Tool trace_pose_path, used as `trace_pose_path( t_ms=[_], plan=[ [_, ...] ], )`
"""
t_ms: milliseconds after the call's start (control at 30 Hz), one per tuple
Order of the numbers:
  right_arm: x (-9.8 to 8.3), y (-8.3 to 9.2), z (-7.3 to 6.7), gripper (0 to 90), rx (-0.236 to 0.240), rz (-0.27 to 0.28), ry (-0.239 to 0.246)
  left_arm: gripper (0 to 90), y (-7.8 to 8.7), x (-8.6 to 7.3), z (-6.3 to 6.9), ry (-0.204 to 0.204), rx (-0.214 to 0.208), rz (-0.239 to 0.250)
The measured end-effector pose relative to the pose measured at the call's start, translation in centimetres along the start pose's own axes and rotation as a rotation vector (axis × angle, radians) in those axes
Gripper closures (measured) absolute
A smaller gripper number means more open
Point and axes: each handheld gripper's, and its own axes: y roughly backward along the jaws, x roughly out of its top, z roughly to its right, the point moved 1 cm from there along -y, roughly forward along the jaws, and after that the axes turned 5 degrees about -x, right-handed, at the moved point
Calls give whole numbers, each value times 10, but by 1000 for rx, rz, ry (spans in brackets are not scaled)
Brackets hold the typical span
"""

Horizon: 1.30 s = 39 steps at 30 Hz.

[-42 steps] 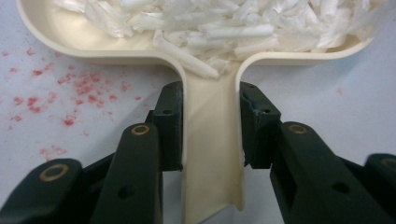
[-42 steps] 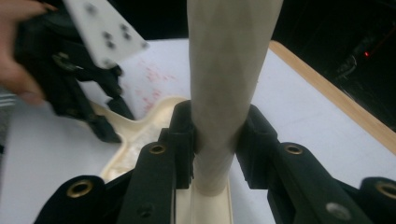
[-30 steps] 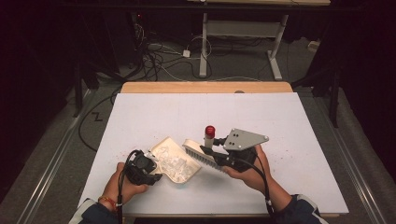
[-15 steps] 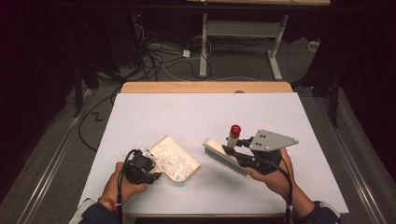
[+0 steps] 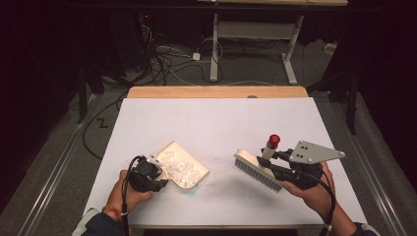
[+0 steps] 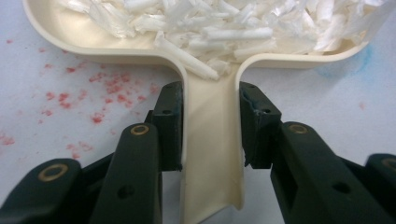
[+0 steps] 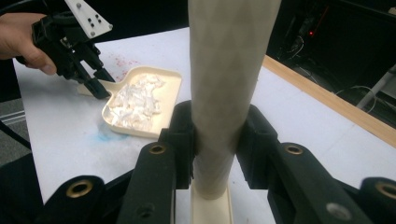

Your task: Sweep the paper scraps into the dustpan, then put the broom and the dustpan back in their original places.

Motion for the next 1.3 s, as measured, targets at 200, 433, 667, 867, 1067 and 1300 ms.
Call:
trace_pose_path(
  t_ms=[200,433,667,867,1067,1300],
  plan=[
    [-9,14,7,709,0,-3,-21,625,4,-4,-6,31,18,18],
    [-17,27,10,709,-1,-20,-34,625,6,-6,-14,63,34,36],
    [-25,43,12,708,9,-51,-44,625,8,-9,-23,111,49,62],
    [-35,57,16,708,15,-97,-47,625,8,-11,-30,151,75,83],
    [-43,65,21,708,27,-121,-57,626,7,-9,-39,206,112,123],
    [-48,59,28,708,60,-157,-71,622,1,-5,-50,313,148,177]
  ],
)
